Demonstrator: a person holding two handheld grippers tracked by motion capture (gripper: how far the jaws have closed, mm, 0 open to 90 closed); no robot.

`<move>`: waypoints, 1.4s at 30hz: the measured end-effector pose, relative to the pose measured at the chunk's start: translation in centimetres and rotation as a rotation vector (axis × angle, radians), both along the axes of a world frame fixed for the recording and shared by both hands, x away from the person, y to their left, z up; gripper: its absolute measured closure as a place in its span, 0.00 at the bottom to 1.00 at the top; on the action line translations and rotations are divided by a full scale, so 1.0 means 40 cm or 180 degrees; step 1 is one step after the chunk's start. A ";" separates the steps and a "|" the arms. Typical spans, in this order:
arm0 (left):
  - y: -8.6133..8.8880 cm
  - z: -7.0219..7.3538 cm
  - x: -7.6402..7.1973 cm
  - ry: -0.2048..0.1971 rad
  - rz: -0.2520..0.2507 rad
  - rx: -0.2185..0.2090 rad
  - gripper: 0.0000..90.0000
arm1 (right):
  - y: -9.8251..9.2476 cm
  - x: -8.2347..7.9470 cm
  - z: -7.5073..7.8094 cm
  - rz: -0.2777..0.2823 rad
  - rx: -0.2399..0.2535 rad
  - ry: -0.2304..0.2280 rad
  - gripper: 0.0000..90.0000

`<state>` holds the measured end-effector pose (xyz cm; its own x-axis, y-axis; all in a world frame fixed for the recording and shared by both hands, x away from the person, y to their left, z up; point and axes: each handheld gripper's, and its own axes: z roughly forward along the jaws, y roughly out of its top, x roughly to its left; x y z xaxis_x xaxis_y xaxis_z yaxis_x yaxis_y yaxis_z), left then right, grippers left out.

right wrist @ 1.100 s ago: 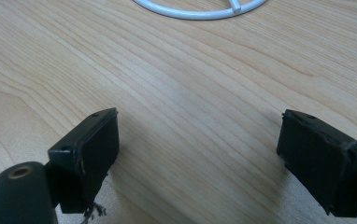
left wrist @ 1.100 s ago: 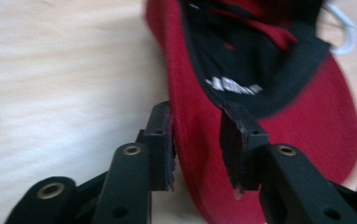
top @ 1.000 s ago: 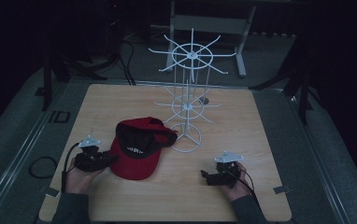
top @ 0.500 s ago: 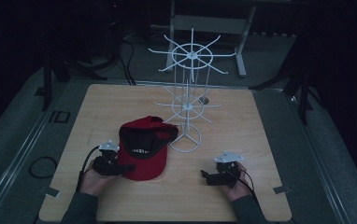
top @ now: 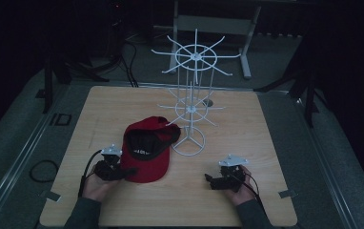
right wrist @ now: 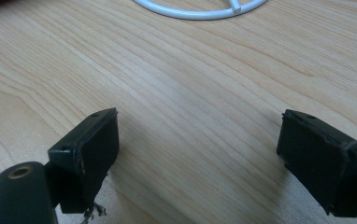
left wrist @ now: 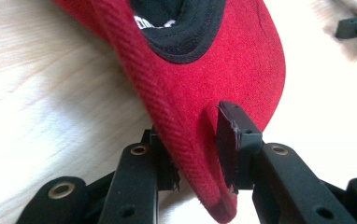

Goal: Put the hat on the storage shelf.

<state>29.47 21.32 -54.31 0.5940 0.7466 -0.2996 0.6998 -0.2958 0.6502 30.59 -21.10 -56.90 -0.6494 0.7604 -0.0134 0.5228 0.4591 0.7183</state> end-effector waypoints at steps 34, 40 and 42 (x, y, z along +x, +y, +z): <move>0.074 0.063 -0.025 -0.0898 0.0795 -0.0109 0.96 | 0.000 0.000 0.000 -0.0001 -0.0001 0.0000 0.14; 0.090 0.077 -0.030 -0.0941 0.0913 -0.0203 0.96 | 0.000 0.000 0.000 -0.0001 -0.0001 0.0000 0.14; 0.095 0.081 -0.030 -0.0969 0.0942 -0.0218 0.96 | 0.000 0.000 0.000 -0.0001 -0.0001 0.0000 0.14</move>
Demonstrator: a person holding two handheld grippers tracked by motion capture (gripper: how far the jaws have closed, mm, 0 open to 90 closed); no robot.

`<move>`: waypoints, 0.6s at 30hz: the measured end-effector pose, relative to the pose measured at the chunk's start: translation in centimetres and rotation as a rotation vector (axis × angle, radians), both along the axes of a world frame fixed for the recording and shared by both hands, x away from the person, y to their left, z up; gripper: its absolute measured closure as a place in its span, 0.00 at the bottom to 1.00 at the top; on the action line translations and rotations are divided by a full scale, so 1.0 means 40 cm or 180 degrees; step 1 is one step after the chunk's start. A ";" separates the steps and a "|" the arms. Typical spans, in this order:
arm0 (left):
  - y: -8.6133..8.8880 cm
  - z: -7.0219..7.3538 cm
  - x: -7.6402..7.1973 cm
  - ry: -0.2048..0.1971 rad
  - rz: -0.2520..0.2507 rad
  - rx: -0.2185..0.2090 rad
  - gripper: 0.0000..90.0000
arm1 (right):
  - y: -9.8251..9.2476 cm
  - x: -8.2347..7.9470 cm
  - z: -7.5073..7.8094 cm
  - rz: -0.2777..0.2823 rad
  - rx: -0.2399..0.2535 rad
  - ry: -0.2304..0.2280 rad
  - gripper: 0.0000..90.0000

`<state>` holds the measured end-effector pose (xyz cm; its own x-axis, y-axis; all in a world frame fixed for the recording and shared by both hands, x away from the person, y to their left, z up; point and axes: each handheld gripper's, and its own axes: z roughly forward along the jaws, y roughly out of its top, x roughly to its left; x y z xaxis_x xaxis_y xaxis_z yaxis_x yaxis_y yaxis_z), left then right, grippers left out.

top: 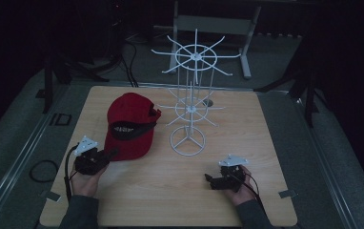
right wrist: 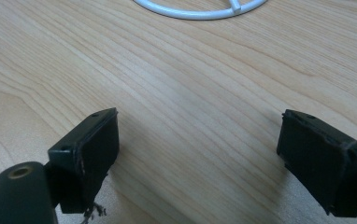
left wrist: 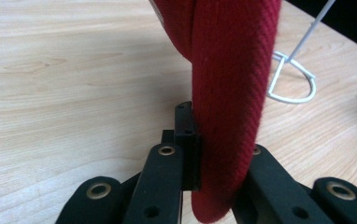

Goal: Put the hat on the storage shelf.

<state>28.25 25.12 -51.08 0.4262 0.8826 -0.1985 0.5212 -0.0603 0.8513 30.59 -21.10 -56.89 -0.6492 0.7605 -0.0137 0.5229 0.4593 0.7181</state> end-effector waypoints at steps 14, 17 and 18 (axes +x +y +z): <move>0.002 0.036 0.006 -0.0206 0.0152 -0.0155 0.96 | 0.000 0.000 0.000 0.0003 -0.0001 -0.0004 0.14; -0.001 0.040 0.009 -0.0227 0.0153 -0.0183 0.96 | 0.000 0.000 0.000 0.0003 -0.0001 -0.0004 0.14; -0.003 0.045 0.011 -0.0246 0.0149 -0.0212 0.96 | 0.000 0.000 0.000 0.0001 0.0001 -0.0004 0.14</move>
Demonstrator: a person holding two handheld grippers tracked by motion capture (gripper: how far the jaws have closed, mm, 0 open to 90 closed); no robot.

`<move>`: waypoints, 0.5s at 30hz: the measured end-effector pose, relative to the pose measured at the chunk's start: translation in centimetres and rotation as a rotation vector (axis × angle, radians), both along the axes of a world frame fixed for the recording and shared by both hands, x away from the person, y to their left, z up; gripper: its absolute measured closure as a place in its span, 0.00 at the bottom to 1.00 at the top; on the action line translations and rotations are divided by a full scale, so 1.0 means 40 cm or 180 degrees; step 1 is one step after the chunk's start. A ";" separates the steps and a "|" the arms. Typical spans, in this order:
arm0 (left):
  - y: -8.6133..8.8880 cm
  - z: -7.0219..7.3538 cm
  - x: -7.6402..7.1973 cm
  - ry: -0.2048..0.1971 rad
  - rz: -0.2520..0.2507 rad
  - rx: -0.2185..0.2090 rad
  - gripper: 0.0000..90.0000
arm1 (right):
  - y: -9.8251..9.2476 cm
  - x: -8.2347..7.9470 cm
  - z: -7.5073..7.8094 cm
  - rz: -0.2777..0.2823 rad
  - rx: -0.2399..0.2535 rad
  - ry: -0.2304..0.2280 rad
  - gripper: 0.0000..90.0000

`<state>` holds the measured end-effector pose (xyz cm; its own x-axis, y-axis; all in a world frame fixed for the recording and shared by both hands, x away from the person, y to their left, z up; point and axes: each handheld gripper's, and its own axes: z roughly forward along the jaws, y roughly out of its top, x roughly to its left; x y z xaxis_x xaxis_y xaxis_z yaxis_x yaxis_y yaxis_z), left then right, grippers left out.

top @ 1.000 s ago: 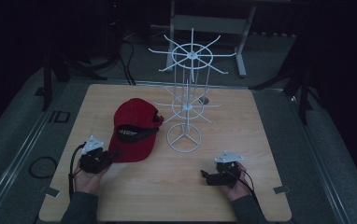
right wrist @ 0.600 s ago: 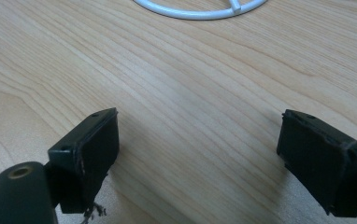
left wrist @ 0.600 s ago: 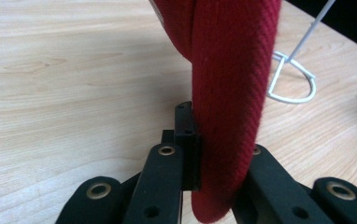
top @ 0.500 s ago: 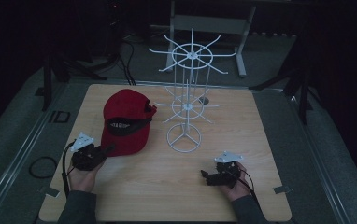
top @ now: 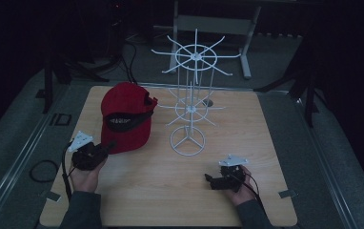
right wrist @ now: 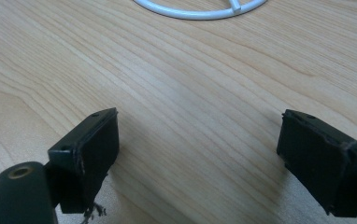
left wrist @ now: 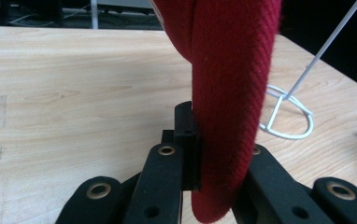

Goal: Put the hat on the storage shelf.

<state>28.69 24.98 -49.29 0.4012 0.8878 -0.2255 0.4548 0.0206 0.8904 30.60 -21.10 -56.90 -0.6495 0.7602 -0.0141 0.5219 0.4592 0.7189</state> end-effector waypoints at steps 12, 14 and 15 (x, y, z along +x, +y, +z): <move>-0.008 0.032 0.008 -0.0141 0.0056 -0.0083 0.96 | 0.000 0.000 0.000 -0.0002 0.0001 0.0004 0.14; -0.009 0.039 0.009 -0.0172 0.0066 -0.0103 0.96 | 0.000 0.000 0.000 -0.0001 0.0000 0.0004 0.14; -0.010 0.042 0.009 -0.0189 0.0072 -0.0120 0.96 | 0.000 0.000 0.000 0.0000 0.0000 0.0003 0.14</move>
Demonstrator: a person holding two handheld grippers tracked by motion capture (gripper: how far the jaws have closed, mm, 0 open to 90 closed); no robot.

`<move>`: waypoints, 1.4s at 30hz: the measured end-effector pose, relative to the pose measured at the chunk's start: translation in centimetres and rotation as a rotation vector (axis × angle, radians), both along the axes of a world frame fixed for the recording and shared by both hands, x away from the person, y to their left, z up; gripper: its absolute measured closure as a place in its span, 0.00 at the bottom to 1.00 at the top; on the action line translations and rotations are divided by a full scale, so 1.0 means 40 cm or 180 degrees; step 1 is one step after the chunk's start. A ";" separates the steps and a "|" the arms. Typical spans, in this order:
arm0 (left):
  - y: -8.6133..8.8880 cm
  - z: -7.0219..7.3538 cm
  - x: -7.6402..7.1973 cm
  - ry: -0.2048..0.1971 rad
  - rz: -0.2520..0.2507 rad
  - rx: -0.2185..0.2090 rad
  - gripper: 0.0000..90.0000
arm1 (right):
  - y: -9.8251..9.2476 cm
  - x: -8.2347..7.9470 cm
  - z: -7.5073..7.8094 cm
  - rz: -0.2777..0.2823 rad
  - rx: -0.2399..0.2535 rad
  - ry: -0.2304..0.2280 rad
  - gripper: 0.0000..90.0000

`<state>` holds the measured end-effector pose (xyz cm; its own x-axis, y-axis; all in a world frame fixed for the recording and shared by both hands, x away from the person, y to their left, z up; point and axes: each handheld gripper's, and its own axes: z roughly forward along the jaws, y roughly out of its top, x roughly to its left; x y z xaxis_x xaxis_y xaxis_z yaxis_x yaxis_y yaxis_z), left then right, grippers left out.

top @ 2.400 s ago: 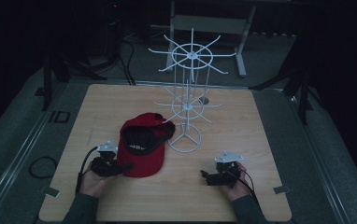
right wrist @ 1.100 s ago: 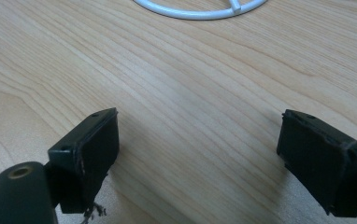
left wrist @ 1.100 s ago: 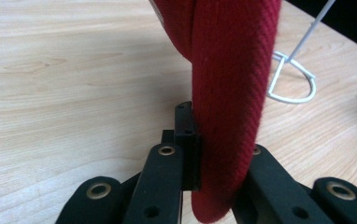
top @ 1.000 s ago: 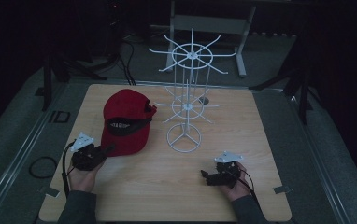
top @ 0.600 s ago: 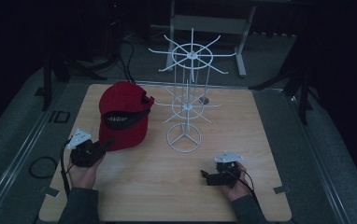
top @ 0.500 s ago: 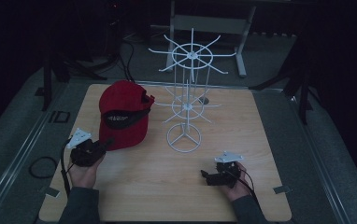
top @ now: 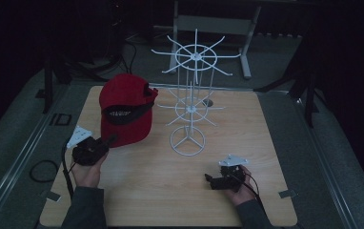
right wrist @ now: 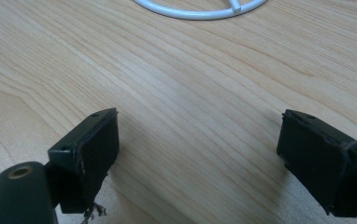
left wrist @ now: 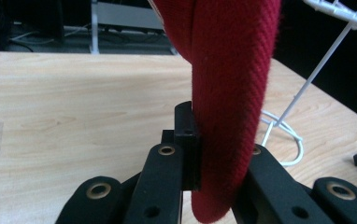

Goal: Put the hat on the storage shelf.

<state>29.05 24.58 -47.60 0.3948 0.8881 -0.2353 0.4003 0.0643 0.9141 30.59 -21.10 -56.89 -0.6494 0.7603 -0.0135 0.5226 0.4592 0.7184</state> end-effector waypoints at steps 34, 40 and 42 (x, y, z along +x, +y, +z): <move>-0.037 0.101 0.010 -0.0458 0.0143 -0.0254 0.96 | 0.000 0.000 0.000 -0.0002 0.0002 -0.0007 0.14; -0.039 0.116 0.011 -0.0515 0.0140 -0.0277 0.96 | 0.001 0.000 0.000 -0.0007 0.0007 0.0004 0.14; -0.041 0.120 0.012 -0.0536 0.0144 -0.0289 0.96 | 0.001 0.000 0.000 -0.0008 0.0008 0.0005 0.14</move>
<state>29.53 22.94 -42.80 0.3955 0.8840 -0.2491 0.2368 0.1639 0.9576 30.59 -21.08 -56.88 -0.6475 0.7620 -0.0106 0.5249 0.4560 0.7187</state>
